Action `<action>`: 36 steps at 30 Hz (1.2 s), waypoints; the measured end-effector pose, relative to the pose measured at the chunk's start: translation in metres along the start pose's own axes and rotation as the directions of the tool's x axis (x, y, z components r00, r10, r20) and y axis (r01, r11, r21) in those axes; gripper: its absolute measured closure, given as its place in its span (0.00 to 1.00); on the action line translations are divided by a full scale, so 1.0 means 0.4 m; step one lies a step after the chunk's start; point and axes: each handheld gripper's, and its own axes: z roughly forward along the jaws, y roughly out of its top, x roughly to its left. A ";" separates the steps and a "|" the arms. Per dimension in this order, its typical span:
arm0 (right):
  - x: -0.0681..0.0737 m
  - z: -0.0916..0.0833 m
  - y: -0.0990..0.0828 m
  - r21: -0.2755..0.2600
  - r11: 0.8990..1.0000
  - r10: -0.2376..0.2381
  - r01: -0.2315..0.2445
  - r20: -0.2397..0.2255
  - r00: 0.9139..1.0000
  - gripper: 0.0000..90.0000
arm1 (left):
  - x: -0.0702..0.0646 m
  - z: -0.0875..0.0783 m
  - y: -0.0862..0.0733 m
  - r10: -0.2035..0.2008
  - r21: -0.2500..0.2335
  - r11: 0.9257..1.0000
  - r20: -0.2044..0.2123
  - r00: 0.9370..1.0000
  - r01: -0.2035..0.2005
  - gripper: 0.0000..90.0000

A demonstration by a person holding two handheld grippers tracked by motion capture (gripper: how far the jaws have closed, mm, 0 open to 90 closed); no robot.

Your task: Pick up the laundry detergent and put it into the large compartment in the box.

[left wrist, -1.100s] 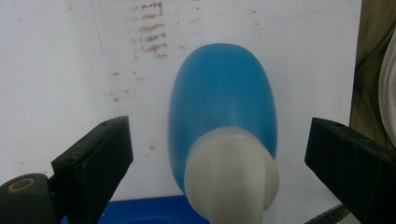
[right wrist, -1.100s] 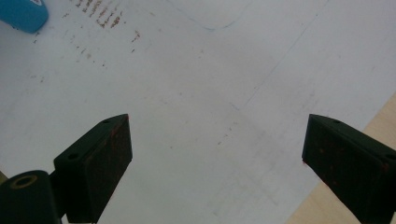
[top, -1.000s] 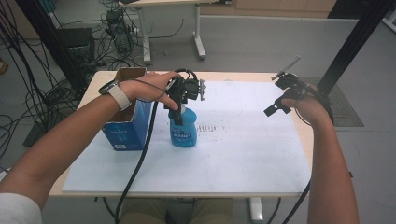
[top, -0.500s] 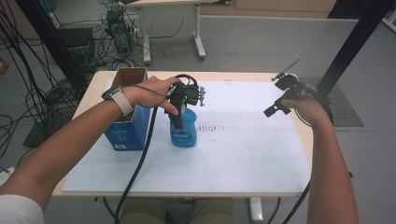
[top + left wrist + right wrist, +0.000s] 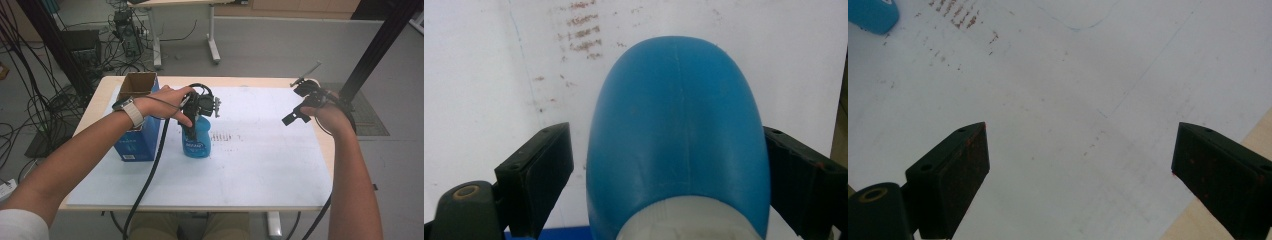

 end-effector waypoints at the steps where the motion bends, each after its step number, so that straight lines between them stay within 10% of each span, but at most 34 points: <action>1: 0.000 0.000 0.000 0.000 1.000 0.000 0.000 0.000 1.000 0.09 | 0.000 0.000 0.000 0.000 0.000 1.000 0.000 1.000 0.000 0.15; 36: 0.000 0.002 -0.001 -0.003 1.000 0.000 0.000 -0.002 1.000 0.09 | -0.007 0.001 -0.007 0.006 -0.015 1.000 -0.004 1.000 -0.007 0.42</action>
